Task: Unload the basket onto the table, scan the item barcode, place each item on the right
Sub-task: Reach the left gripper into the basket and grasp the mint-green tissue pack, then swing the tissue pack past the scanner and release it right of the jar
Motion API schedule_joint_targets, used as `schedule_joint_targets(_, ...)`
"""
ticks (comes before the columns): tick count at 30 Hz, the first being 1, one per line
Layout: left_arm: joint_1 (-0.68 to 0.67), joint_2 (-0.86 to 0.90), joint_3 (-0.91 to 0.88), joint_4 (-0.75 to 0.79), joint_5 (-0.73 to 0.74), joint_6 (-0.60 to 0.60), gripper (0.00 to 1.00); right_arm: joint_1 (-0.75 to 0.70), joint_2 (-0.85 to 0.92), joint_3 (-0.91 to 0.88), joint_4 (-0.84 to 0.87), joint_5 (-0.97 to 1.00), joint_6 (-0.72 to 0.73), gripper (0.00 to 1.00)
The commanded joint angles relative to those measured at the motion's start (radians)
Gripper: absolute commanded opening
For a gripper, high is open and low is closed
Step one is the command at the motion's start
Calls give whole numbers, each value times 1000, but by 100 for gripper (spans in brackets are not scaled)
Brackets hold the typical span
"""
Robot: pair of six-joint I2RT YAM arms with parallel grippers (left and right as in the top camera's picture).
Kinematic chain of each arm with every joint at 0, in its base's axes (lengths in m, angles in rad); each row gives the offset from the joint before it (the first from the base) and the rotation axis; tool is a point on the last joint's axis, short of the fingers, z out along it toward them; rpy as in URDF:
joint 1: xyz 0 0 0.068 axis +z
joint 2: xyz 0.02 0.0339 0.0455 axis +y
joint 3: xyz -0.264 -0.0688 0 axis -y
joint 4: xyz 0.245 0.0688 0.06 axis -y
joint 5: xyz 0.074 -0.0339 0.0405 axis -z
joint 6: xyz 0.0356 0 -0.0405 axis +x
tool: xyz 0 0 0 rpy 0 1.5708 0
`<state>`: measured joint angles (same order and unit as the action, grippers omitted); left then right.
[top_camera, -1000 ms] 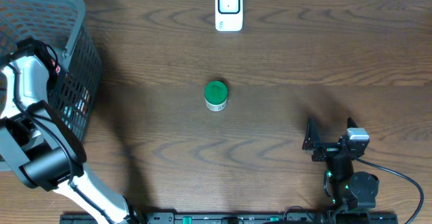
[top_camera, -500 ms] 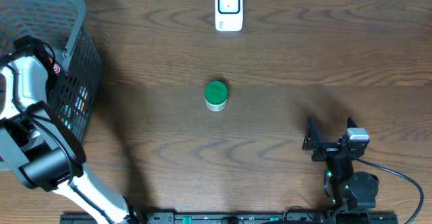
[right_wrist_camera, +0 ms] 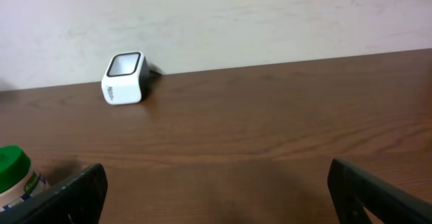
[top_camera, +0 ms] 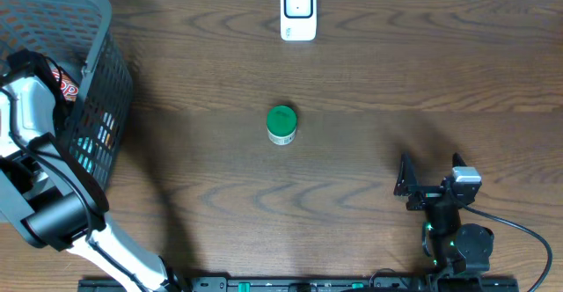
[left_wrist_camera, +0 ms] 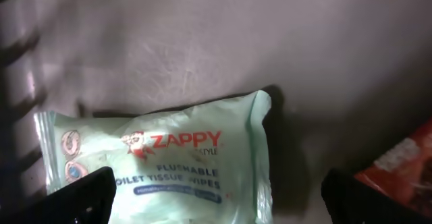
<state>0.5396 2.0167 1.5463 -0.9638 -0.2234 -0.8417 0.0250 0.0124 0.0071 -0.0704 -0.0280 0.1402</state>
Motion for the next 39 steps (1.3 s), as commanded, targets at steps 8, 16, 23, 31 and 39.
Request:
schedule_joint_targets(8,3,182,-2,-78,-29,-5,69,8,-5,-2,-4,4,1,99)
schedule_joint_targets(16,5,160,-9,-136,-29,40,7,8,-5,-2,-3,4,1,99)
schedule_joint_targets(23,5,-16,61,-153,-29,90,7,8,-3,-2,-3,4,1,99)
schedule_joint_targets(31,5,-324,89,-109,-28,89,7,8,-3,-2,-3,4,1,99)
schedule_joint_targets(39,4,-636,89,81,237,93,7,8,-3,-2,-3,4,1,99)
